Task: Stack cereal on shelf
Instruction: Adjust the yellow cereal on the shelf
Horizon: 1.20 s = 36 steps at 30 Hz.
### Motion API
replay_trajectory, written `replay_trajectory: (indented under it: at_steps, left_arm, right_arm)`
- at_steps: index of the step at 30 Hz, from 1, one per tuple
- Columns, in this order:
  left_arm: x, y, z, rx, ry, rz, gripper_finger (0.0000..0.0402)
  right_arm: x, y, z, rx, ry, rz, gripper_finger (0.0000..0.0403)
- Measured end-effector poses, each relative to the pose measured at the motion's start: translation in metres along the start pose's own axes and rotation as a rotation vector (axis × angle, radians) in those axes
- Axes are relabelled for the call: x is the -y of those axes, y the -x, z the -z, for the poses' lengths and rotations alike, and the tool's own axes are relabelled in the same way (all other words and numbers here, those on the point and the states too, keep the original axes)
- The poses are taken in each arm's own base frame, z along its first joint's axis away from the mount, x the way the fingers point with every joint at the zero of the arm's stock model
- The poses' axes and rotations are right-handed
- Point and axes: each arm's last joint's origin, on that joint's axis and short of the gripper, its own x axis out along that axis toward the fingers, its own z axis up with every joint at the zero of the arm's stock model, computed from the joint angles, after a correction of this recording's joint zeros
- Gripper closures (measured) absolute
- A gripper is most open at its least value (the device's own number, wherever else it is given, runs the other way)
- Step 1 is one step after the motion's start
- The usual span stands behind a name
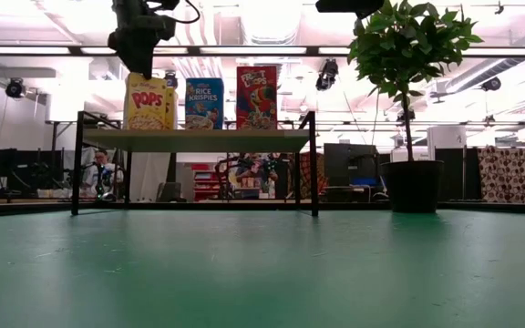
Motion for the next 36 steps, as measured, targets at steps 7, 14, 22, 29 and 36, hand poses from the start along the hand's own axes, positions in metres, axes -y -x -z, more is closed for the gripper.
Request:
replay_trajectory:
  at_steps: [7, 14, 22, 29, 36]
  left_arm:
    - [0.0002, 0.0, 0.0009, -0.01, -0.089, 0.001, 0.0173]
    - [0.0003, 0.0, 0.0015, -0.016, -0.154, 0.003, 0.0175]
    - [0.0001, 0.0, 0.0014, -0.015, -0.114, 0.002, 0.0205]
    - [0.0001, 0.0, 0.0015, -0.016, -0.143, 0.002, 0.0218]
    - [0.0046, 0.001, 0.0028, -0.023, -0.278, 0.018, 0.0219]
  right_arm:
    - [0.0, 0.0, 0.0, 0.0, 0.0, 0.0, 0.0156]
    - [0.0, 0.0, 0.0, 0.0, 0.0, 0.0, 0.0156]
    - [-0.0001, 0.0, 0.0, 0.0, 0.0, 0.0, 0.0156]
    - [0.0, 0.0, 0.0002, -0.002, 0.0, 0.0, 0.0156]
    - [-0.0001, 0.0, 0.0003, -0.003, 0.001, -0.001, 0.0156]
